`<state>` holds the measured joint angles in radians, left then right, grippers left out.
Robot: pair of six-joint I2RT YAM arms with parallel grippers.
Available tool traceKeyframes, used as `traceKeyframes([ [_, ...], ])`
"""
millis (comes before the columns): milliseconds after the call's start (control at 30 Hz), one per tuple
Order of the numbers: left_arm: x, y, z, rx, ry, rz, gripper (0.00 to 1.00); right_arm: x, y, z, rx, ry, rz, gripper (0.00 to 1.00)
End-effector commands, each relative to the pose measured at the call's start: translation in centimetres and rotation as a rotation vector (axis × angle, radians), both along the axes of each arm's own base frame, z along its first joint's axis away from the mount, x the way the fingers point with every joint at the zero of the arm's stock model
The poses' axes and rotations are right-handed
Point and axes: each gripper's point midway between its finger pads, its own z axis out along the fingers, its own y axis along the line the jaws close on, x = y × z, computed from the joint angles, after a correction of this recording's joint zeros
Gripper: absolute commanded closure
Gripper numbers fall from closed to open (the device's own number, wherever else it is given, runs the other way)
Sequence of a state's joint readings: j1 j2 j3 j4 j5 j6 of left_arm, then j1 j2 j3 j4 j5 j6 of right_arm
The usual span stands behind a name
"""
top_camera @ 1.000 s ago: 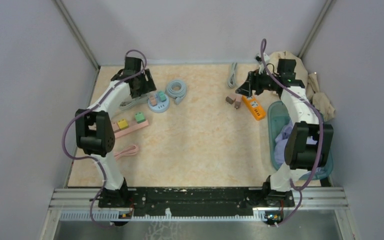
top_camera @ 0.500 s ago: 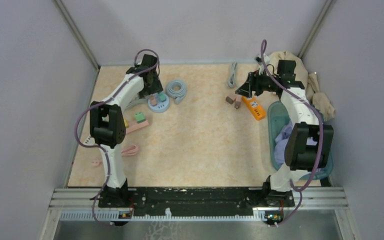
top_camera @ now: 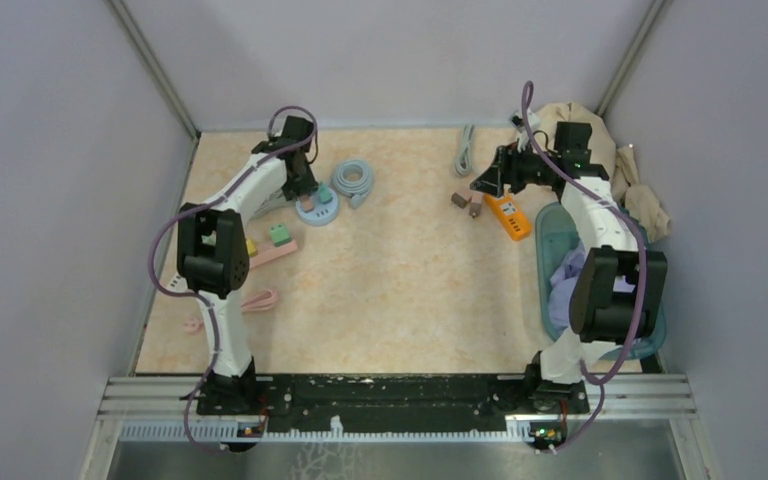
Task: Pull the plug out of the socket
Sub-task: Move the socket to the center of the board.
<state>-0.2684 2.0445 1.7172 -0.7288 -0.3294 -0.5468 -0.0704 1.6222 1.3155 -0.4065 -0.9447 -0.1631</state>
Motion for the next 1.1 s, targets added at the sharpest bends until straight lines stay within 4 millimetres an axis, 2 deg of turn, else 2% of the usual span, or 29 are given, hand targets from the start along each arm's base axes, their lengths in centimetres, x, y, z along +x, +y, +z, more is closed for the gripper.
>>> traceKeyframes([
  [0,0.1,0.0,1.0,-0.01,-0.034,-0.018,0.58,-0.2,0.2,2.7,0.006,-0.093,0.014,0.34],
  [233,-0.4,0.1,-0.1,0.0,0.011,-0.011,0.57,-0.3,0.2,2.6,0.009,-0.092,0.015,0.34],
  [400,-0.8,-1.0,-0.6,-0.048,0.033,-0.054,0.76,-0.4,0.2,2.7,0.013,-0.091,0.016,0.34],
  [533,-1.8,-1.8,-0.5,-0.074,0.047,-0.093,0.8,-0.5,0.2,2.9,0.014,-0.093,0.016,0.34],
  [633,-2.7,-2.6,0.3,-0.084,0.029,-0.133,0.83,-0.6,0.3,2.9,0.016,-0.092,0.019,0.34],
  [800,-5.0,-5.1,1.7,-0.084,-0.009,-0.228,0.86,-1.1,0.7,3.2,0.038,-0.089,0.048,0.34],
  [900,-6.8,-7.5,2.2,-0.096,-0.035,-0.307,0.87,-1.7,1.1,3.6,0.052,-0.1,0.095,0.34],
  [1067,-10.4,-12.1,2.0,-0.172,-0.071,-0.481,0.89,-3.2,2.0,3.9,0.038,-0.143,0.199,0.34],
])
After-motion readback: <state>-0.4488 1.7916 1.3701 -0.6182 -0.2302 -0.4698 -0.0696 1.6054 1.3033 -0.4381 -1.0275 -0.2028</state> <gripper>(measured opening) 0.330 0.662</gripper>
